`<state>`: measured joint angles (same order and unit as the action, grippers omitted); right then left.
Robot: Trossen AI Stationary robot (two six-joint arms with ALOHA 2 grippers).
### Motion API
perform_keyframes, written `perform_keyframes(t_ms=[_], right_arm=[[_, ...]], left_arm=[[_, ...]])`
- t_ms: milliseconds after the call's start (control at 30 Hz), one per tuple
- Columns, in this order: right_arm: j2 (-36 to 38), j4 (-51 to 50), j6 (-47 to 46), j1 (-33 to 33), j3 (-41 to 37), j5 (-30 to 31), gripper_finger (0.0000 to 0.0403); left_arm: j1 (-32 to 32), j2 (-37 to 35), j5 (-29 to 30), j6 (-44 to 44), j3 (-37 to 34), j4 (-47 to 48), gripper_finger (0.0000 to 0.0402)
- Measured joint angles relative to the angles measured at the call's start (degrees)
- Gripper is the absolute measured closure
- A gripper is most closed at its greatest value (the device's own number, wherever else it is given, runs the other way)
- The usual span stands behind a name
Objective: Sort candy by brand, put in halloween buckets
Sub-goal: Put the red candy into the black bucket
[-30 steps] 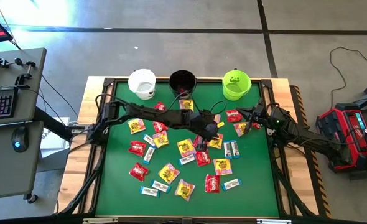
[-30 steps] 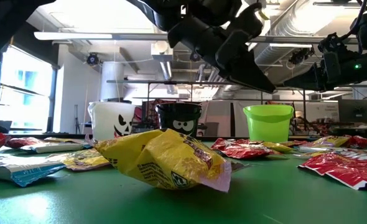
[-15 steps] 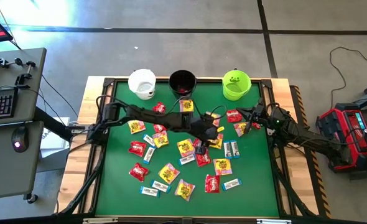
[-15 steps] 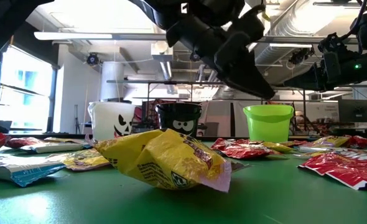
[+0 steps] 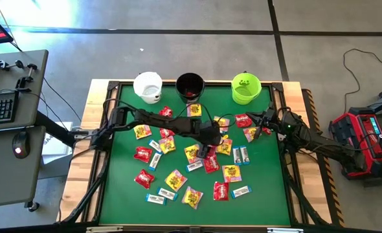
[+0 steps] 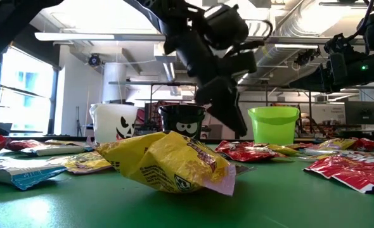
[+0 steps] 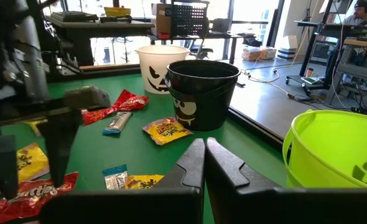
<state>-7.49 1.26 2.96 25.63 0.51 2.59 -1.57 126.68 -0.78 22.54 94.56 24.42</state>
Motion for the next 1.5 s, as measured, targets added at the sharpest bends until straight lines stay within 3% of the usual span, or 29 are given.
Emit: perform_keyframes(t_ms=[267,467,600,767,1167,1500], right_arm=[[0.0,0.0,0.0,0.0,0.0,0.0,0.0403],[0.0,0.0,0.0,0.0,0.0,0.0,0.0403],[-0.1,0.0,0.0,0.0,0.0,0.0,0.0403],[0.0,0.0,0.0,0.0,0.0,0.0,0.0403],[0.0,0.0,0.0,0.0,0.0,0.0,0.0403],[0.0,0.0,0.0,0.0,0.0,0.0,0.0403]], left_arm=[[-1.3,0.2,-0.6,2.7,0.0,0.6,0.0179],[-2.6,1.7,-7.5,4.1,0.0,0.4,0.0179],[-3.2,2.4,-8.1,4.6,0.0,0.2,0.0191],[-3.6,3.0,-8.4,4.7,0.1,0.4,0.0225],[-4.5,3.1,-7.5,6.7,0.1,-1.1,0.036],[-6.7,2.8,-7.1,4.5,3.6,1.5,0.0385]])
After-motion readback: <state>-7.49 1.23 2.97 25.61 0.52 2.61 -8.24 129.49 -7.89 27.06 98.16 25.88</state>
